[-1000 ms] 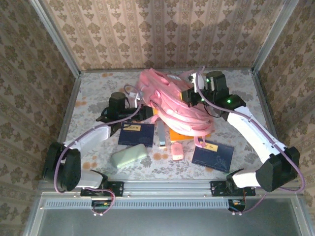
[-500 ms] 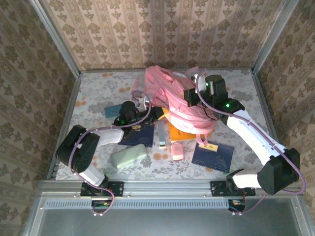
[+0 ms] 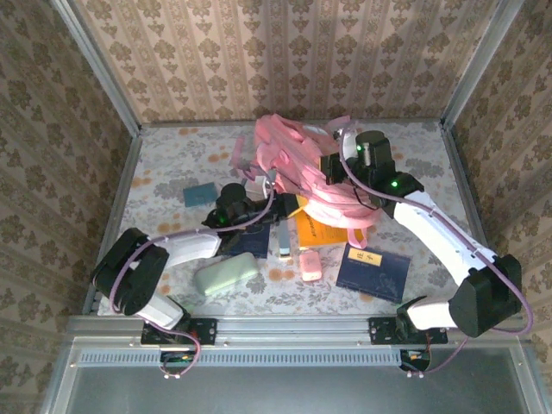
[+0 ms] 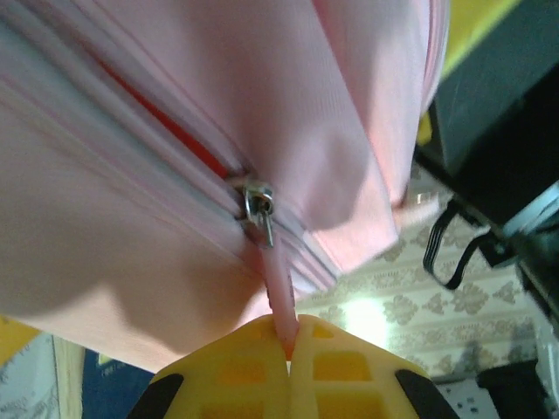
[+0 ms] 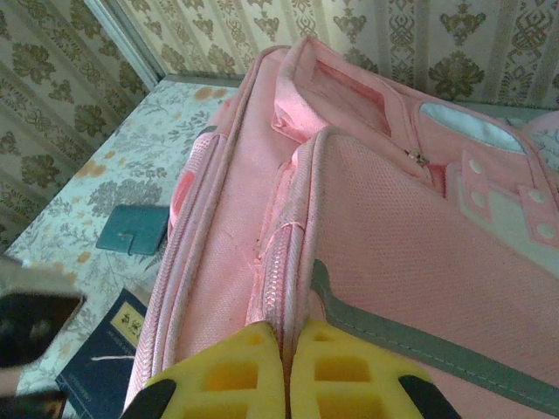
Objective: Pack the student bag
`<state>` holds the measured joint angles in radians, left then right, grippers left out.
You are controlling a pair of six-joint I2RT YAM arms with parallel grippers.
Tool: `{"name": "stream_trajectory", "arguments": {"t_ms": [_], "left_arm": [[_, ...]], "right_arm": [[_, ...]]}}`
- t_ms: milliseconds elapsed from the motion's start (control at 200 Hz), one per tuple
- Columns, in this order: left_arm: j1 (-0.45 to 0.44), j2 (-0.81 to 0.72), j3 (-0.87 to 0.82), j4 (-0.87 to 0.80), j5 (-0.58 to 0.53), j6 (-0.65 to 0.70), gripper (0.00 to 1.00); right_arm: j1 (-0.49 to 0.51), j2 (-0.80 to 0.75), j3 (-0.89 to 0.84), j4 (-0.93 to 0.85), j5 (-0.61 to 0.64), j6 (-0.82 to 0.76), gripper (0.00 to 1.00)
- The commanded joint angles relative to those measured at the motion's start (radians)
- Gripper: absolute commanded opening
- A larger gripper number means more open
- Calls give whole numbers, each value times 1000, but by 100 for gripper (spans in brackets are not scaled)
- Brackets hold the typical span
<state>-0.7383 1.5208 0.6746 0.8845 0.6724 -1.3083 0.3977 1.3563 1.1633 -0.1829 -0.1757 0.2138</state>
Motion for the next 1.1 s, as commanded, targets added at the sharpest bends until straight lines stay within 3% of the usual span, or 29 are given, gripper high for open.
{"name": "stream_trajectory", "arguments": {"t_ms": [0, 405, 575, 620, 785, 870, 985, 1095], "left_arm": [[-63, -29, 44, 6, 53, 50, 4], [-133, 24, 201, -257, 67, 188, 9], [-176, 86, 284, -360, 72, 226, 16], [-185, 91, 304, -401, 76, 244, 20], [-193, 49, 352, -582, 84, 354, 53], [-189, -22, 378, -755, 57, 468, 61], [-177, -128, 424, -991, 5, 618, 64], [-112, -222, 443, -1141, -39, 641, 63]], "right_arm": [[11, 16, 8, 94, 53, 35, 0], [66, 27, -7, 130, 88, 77, 0], [95, 54, 2, 136, 99, 110, 0], [103, 56, 3, 140, 96, 122, 0], [112, 52, 8, 138, 81, 131, 0], [105, 41, 7, 123, 73, 106, 0], [89, 41, 12, 100, 14, 82, 0], [74, -3, 5, 102, -35, 73, 0]]}}
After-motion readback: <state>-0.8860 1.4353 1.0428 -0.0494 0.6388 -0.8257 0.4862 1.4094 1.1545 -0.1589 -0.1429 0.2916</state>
